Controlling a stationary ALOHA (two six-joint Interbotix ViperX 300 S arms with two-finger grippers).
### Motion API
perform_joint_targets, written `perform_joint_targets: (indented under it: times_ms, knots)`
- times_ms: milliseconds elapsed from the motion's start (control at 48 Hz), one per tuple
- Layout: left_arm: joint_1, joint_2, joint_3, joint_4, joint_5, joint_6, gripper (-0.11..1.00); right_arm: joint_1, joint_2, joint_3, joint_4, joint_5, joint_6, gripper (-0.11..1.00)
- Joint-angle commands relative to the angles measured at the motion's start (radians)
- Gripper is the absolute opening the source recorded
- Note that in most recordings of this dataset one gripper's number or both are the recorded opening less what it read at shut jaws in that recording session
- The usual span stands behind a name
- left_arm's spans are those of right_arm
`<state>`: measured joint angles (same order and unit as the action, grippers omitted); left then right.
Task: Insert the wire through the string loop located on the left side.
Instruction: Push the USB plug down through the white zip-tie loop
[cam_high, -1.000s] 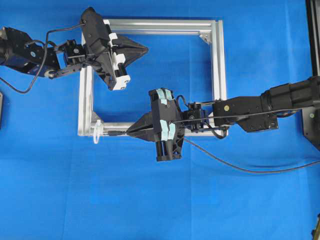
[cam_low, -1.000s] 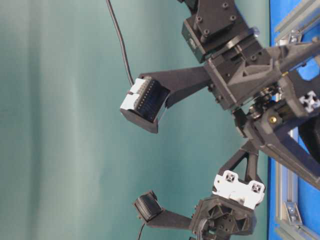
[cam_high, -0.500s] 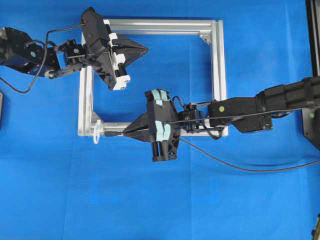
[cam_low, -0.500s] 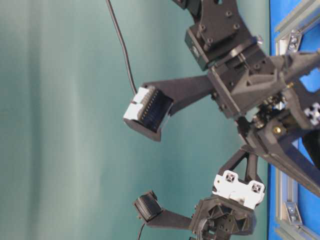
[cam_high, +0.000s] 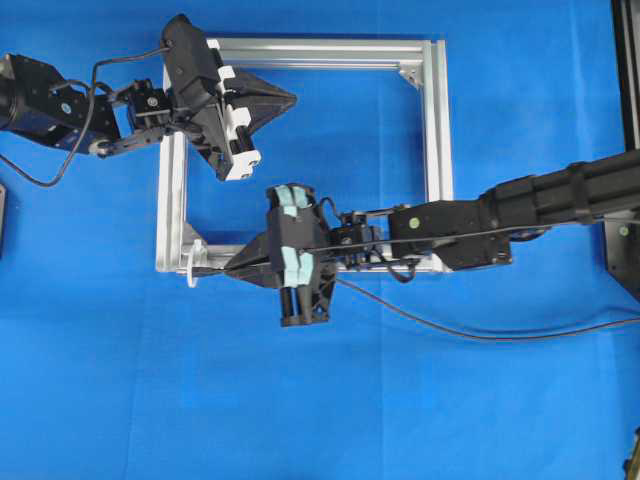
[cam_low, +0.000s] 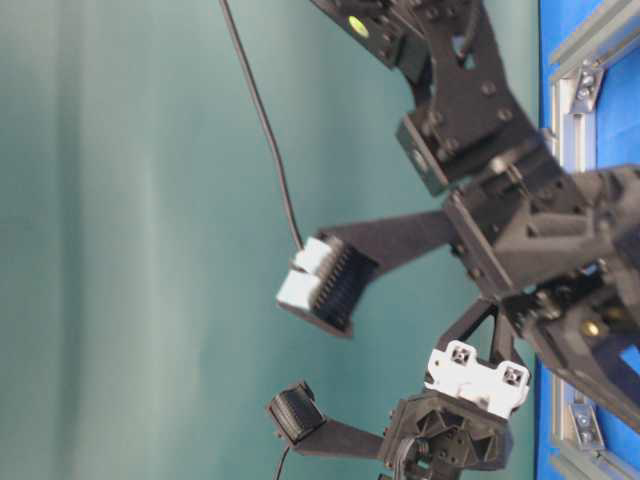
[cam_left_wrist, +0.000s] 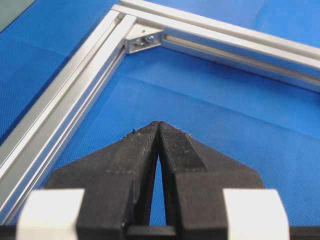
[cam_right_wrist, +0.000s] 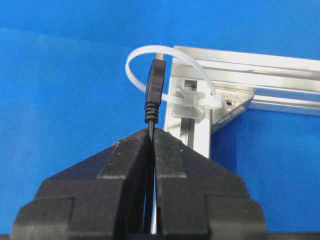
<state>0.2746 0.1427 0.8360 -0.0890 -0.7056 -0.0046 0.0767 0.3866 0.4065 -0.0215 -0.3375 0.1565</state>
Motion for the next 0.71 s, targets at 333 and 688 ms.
perform_joint_targets:
  times_ms: [333, 688]
  knots:
    - [-0.012, -0.034, -0.006, 0.003, -0.005, 0.002, 0.00, -0.009, 0.021, -0.100, 0.002, -0.003, 0.000, -0.10]
    - [-0.018, -0.034, -0.005, 0.003, -0.005, 0.002, 0.00, -0.015, 0.049, -0.135, 0.002, -0.003, 0.000, -0.10]
